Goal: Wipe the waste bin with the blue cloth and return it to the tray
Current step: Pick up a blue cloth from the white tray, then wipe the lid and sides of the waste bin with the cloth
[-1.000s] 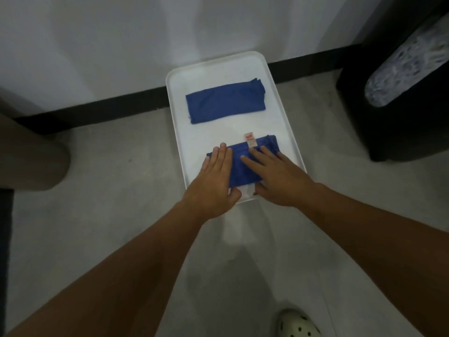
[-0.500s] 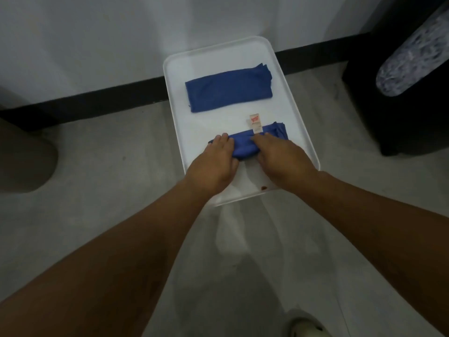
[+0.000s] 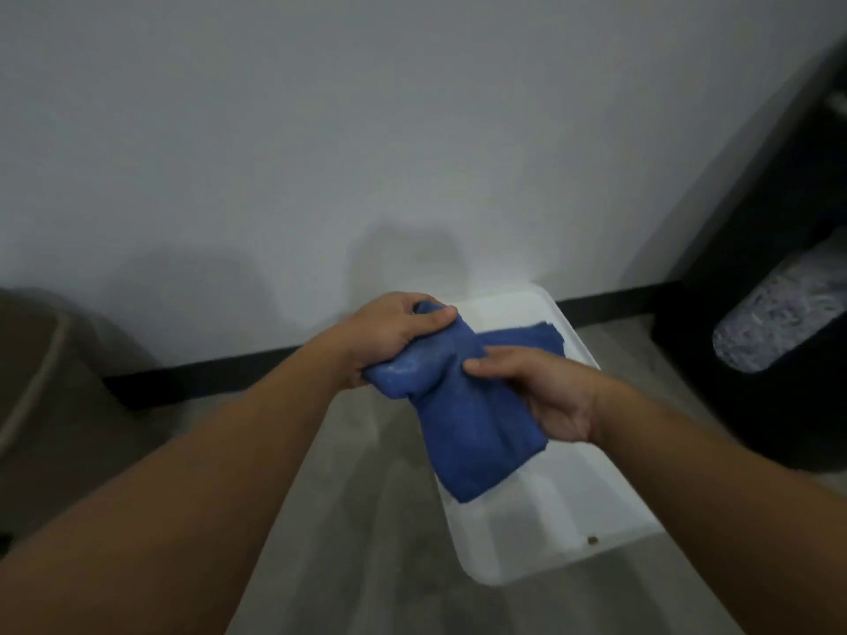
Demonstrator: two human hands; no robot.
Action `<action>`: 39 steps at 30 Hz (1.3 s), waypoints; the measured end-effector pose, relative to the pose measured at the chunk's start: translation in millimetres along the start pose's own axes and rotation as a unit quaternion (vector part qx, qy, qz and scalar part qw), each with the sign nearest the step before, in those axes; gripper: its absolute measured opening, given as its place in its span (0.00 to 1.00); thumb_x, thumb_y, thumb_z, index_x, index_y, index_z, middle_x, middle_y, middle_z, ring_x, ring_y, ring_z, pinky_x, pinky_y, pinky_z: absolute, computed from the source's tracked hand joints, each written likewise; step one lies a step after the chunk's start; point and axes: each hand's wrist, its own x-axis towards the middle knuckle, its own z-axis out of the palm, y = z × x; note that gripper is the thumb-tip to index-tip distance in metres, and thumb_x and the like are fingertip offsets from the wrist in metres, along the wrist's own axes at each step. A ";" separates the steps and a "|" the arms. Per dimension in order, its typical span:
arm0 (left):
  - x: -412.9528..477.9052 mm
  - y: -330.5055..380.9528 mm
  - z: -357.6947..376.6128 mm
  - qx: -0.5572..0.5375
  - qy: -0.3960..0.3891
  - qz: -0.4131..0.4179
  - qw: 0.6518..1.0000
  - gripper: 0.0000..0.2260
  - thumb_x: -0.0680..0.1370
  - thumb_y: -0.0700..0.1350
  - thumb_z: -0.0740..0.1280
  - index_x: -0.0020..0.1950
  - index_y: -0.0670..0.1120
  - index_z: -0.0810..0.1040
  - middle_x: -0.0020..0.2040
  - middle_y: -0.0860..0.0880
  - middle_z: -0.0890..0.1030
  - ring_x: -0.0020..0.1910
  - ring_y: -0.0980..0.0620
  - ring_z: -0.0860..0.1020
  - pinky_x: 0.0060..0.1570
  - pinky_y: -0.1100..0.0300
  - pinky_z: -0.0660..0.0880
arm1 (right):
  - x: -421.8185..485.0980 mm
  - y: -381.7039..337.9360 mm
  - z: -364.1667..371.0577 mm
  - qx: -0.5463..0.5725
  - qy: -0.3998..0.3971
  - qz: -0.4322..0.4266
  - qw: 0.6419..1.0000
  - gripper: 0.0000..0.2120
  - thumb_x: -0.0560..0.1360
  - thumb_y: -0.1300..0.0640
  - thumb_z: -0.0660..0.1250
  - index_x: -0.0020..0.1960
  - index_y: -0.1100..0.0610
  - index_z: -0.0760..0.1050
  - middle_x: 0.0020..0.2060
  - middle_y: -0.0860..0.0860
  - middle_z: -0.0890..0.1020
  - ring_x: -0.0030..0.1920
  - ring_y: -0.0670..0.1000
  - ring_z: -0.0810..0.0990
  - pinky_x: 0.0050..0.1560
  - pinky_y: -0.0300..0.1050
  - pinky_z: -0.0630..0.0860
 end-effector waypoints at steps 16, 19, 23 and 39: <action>-99.2 41.0 -187.8 0.037 -0.005 0.023 0.999 0.06 0.75 0.47 0.67 0.45 0.45 0.80 0.40 0.46 0.84 0.40 0.50 0.82 0.38 0.60 0.78 | 54.8 -59.1 193.1 -0.008 -0.054 -0.021 0.998 0.24 0.67 0.50 0.70 0.59 0.61 0.74 0.53 0.56 0.82 0.56 0.55 0.80 0.53 0.46 0.77; -110.0 25.4 -204.4 0.057 0.034 0.031 0.997 0.05 0.74 0.47 0.68 0.44 0.46 0.80 0.37 0.49 0.85 0.39 0.52 0.83 0.36 0.63 0.78 | 81.6 -57.5 201.3 -0.056 -0.079 -0.035 0.995 0.19 0.68 0.51 0.70 0.55 0.61 0.77 0.49 0.56 0.84 0.51 0.54 0.82 0.49 0.45 0.79; -136.9 23.3 -228.9 -0.003 0.206 0.062 0.977 0.08 0.76 0.49 0.66 0.45 0.45 0.80 0.36 0.51 0.84 0.38 0.55 0.81 0.35 0.62 0.76 | 117.5 -65.4 227.4 -0.017 -0.119 -0.075 0.990 0.20 0.68 0.52 0.68 0.56 0.61 0.76 0.50 0.57 0.84 0.52 0.56 0.81 0.49 0.48 0.80; -254.6 -40.3 -401.0 0.402 0.337 -0.127 0.842 0.17 0.79 0.55 0.55 0.66 0.54 0.72 0.70 0.50 0.71 0.69 0.49 0.67 0.62 0.57 0.60 | 209.4 -85.6 303.8 -0.181 0.035 -0.198 0.963 0.06 0.77 0.54 0.60 0.52 0.51 0.74 0.50 0.53 0.81 0.51 0.52 0.79 0.48 0.48 0.75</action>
